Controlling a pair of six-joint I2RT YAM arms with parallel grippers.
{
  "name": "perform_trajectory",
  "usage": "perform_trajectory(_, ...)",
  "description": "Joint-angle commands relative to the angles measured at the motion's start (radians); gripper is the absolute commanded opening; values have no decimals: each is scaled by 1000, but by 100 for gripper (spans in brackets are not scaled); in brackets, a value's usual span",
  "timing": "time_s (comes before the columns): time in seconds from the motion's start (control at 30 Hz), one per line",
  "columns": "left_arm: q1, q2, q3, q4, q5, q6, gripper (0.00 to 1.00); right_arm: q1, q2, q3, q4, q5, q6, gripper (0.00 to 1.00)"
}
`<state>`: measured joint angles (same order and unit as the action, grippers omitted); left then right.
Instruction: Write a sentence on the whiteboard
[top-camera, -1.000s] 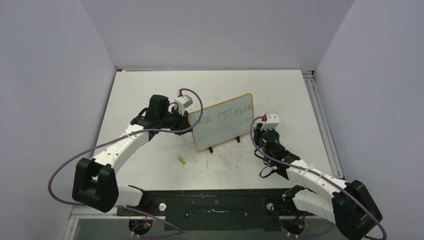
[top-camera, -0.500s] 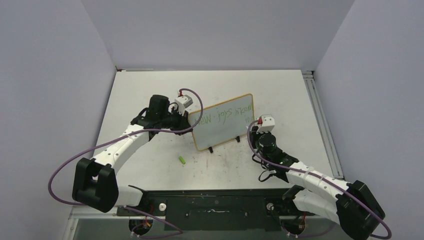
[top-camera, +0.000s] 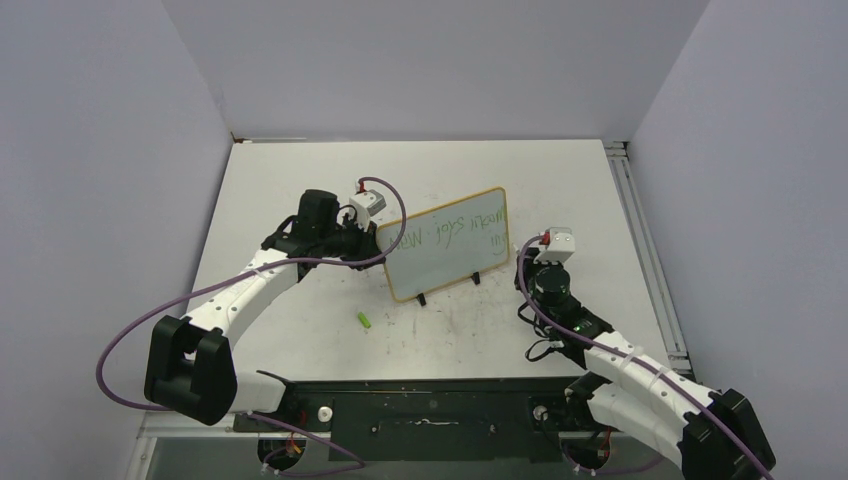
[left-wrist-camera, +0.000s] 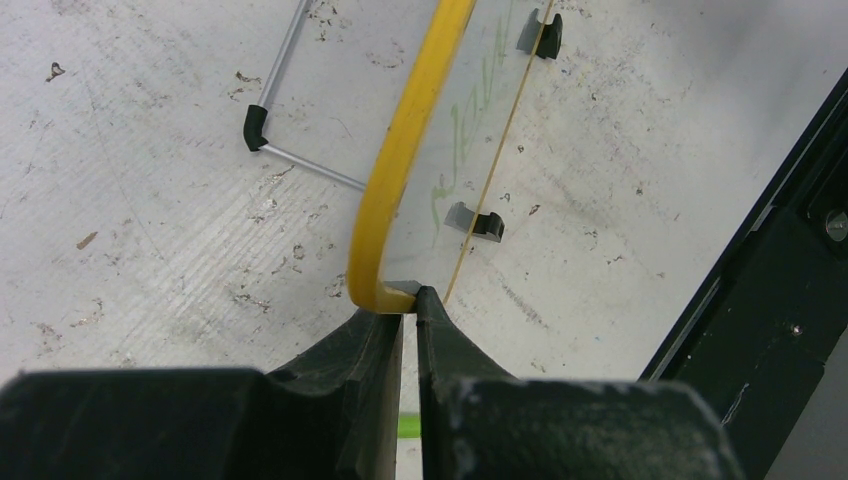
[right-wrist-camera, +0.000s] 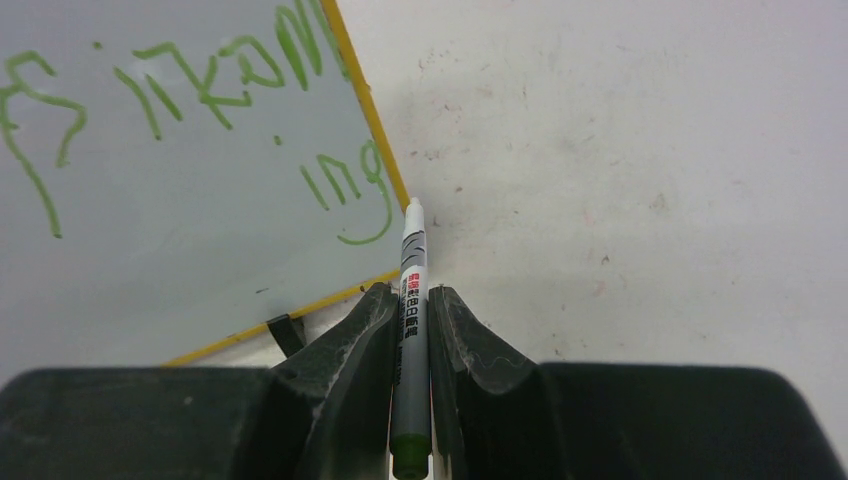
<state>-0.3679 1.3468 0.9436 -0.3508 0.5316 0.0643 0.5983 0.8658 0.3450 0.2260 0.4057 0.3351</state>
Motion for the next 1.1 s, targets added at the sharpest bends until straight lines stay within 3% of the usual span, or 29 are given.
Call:
perform_trajectory(0.0,-16,2,15,-25,-29,37,0,-45,20,-16,8,-81,42,5)
perform_trajectory(1.07,-16,9,17,-25,-33,37,0,-57,93,-47,103,-110,25,5)
